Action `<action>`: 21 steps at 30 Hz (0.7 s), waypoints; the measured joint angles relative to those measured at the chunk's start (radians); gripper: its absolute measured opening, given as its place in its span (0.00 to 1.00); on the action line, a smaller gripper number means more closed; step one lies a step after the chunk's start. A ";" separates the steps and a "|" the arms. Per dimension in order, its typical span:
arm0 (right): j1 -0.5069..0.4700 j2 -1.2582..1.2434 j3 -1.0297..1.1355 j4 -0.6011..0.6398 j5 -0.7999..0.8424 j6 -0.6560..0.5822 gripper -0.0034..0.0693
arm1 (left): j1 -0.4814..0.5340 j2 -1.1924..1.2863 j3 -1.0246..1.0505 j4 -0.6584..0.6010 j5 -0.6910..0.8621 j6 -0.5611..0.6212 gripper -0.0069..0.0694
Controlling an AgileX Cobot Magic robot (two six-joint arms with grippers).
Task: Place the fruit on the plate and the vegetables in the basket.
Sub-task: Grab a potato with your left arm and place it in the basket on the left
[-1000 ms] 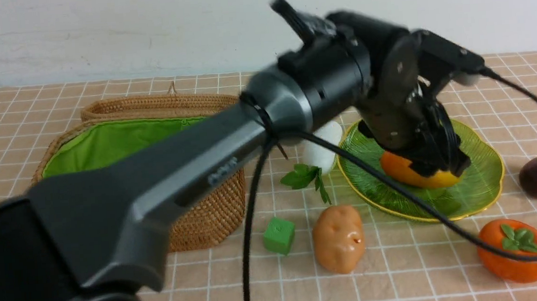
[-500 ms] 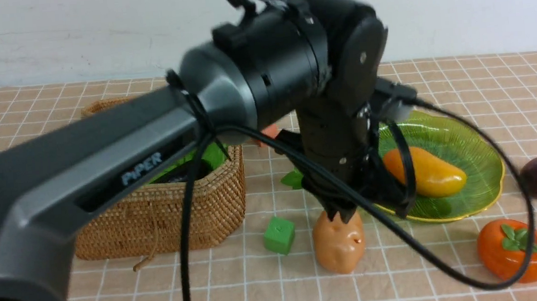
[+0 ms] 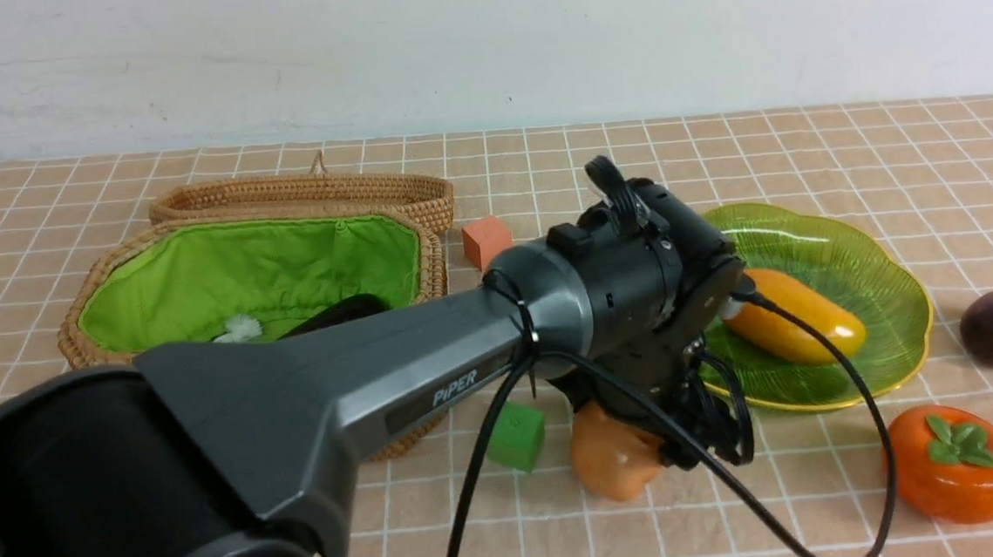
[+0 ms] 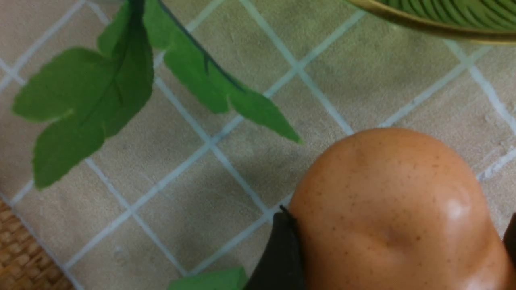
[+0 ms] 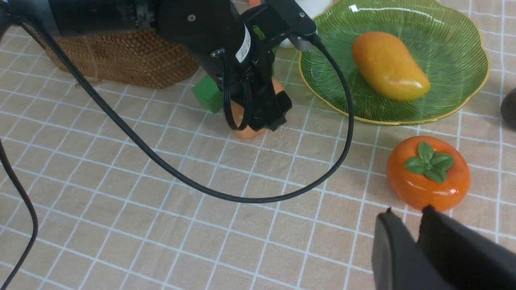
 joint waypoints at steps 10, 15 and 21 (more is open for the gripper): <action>0.000 0.000 0.000 0.001 -0.028 0.000 0.20 | -0.025 -0.073 -0.081 -0.020 0.216 0.056 0.89; 0.000 0.000 0.000 0.001 -0.077 0.000 0.20 | -0.031 -0.262 -0.090 -0.018 0.230 0.170 0.89; 0.000 0.000 0.000 0.001 -0.104 0.000 0.20 | 0.170 -0.446 -0.017 0.024 0.241 0.381 0.89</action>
